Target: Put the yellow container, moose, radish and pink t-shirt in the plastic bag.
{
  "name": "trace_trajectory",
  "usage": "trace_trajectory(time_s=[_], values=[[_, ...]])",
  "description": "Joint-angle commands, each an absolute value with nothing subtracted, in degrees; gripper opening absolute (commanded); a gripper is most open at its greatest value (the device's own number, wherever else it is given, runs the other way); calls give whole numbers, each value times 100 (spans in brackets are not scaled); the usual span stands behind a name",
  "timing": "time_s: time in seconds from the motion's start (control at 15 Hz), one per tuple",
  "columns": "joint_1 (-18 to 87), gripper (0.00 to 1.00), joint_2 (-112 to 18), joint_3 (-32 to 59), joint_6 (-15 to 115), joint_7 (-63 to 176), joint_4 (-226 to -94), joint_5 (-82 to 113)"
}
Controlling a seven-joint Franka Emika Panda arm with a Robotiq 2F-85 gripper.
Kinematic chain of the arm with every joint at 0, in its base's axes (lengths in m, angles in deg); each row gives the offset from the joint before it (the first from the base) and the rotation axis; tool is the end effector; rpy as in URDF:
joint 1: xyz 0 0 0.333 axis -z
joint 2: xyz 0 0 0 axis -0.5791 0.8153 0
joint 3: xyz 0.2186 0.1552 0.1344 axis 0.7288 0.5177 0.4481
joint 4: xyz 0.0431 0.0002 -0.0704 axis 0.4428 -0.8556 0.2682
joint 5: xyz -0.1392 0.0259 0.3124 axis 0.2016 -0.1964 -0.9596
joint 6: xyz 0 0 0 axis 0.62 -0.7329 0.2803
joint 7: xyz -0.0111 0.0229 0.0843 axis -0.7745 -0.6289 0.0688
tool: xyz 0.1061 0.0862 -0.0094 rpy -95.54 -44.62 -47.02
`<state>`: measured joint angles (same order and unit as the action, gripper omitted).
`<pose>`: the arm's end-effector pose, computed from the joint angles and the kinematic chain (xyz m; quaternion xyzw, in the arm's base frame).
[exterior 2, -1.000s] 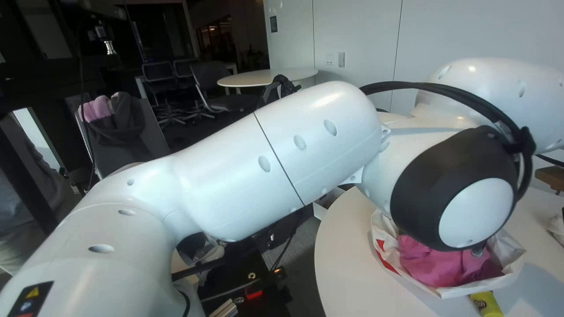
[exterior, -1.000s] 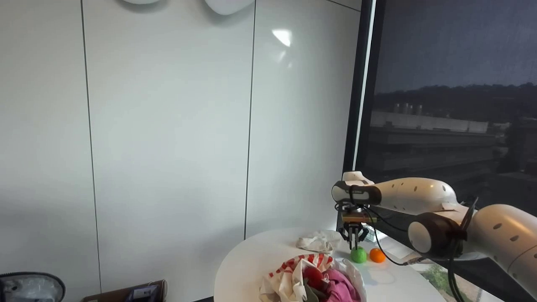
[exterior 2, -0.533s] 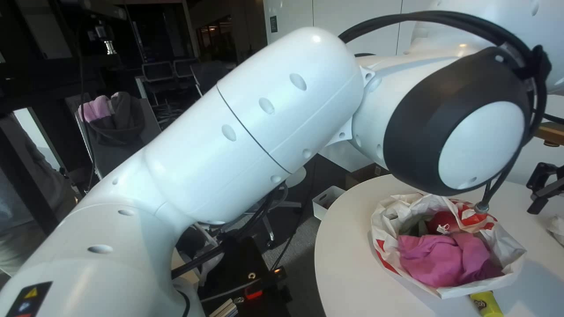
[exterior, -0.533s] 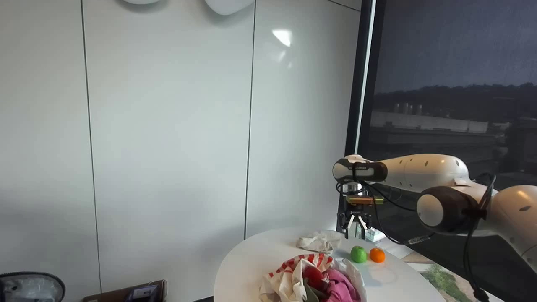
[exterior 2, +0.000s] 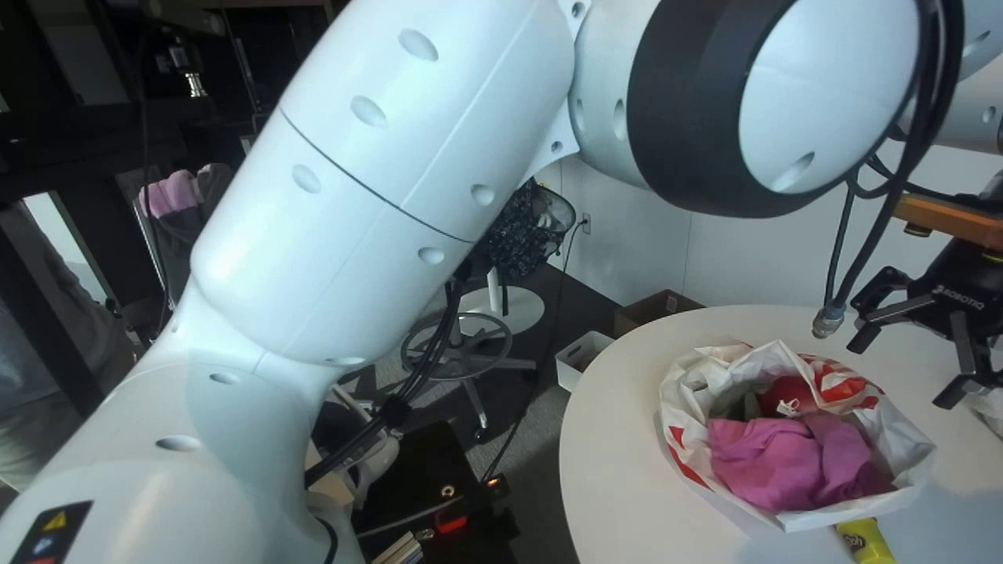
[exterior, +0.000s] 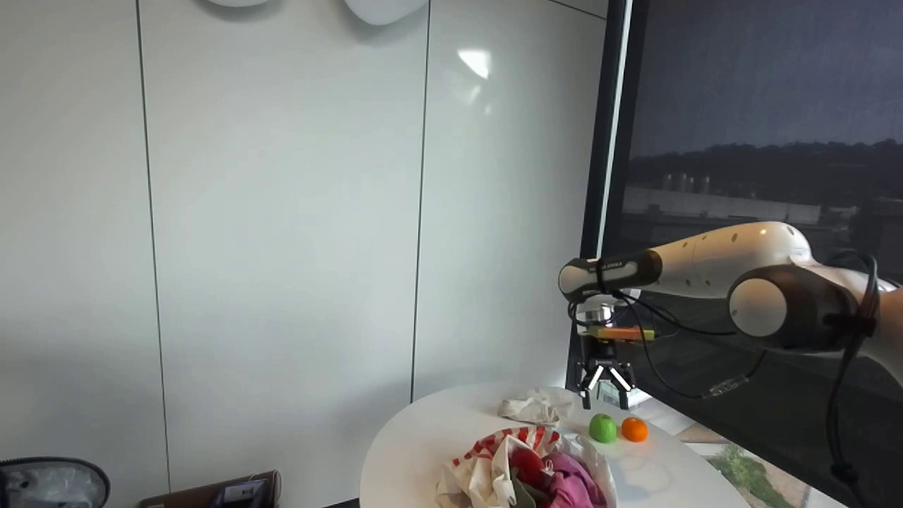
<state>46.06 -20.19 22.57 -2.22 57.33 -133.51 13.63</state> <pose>0.6179 -0.0765 0.3018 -0.9682 0.0865 0.2336 0.0245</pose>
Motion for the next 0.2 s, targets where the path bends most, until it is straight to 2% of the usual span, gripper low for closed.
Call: trace_trajectory(time_s=[0.0,0.13], values=[[4536,100,-2845,2019,351,5988,-14725,967],[4542,100,-3086,1955,742,6096,-15269,770]])
